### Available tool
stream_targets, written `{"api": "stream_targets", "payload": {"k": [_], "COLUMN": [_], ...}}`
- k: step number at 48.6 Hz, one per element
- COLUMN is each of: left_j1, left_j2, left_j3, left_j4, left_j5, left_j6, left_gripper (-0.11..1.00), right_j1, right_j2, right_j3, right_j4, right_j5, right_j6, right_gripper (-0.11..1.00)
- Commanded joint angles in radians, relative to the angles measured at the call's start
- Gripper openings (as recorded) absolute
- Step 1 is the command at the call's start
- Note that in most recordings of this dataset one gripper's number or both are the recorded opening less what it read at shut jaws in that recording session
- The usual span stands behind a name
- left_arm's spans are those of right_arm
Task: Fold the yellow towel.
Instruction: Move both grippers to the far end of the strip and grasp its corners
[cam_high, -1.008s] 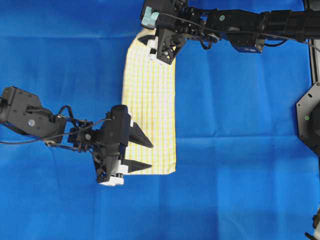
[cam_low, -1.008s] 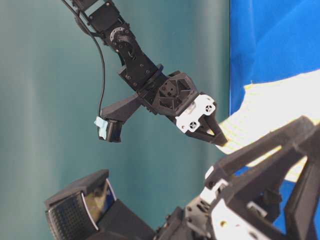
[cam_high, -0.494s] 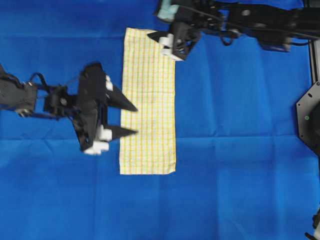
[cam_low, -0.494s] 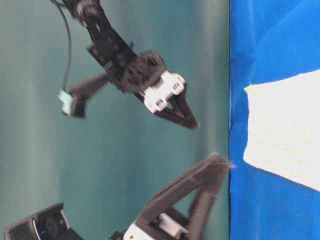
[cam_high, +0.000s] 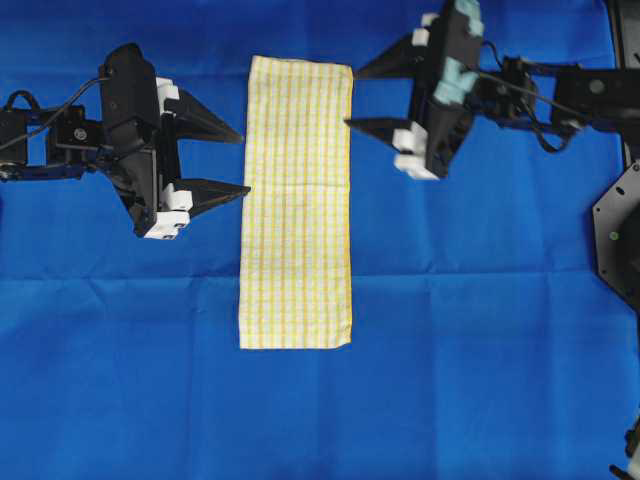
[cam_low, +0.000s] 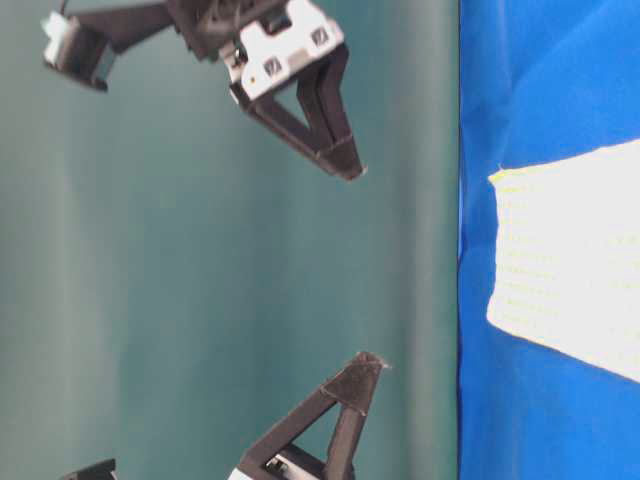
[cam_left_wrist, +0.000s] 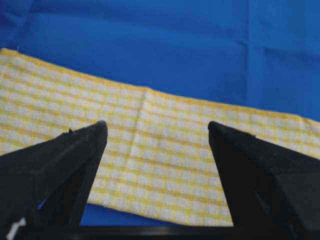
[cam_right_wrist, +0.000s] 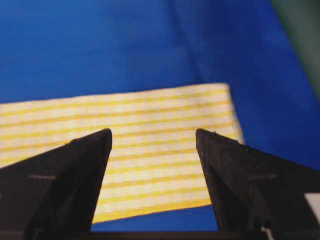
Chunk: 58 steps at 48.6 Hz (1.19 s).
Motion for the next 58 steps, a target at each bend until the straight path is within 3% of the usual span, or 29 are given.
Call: {"api": "stream_targets", "payload": {"k": [1, 19, 39, 58], "left_j1": [0.003, 0.028, 0.258, 0.394], "left_j2": [-0.006, 0.014, 0.209, 0.423], "left_j3": [-0.008, -0.014, -0.081, -0.181], "left_j4": [0.002, 0.0, 0.0, 0.002], "left_j5": [-0.011, -0.035, -0.138, -0.16], "left_j6": [0.002, 0.011, 0.107, 0.12], "left_gripper": [0.8, 0.81, 0.84, 0.84], "right_j1": [0.017, 0.005, -0.169, -0.241], "right_j2": [-0.028, -0.009, 0.221, 0.419], "right_j3": [0.012, 0.008, -0.114, -0.212], "right_j4": [0.011, 0.018, 0.043, 0.069], "right_j5": [-0.032, -0.048, -0.025, 0.017], "right_j6": [0.002, 0.002, 0.002, 0.003], "right_gripper": [0.69, 0.7, 0.73, 0.78]}}
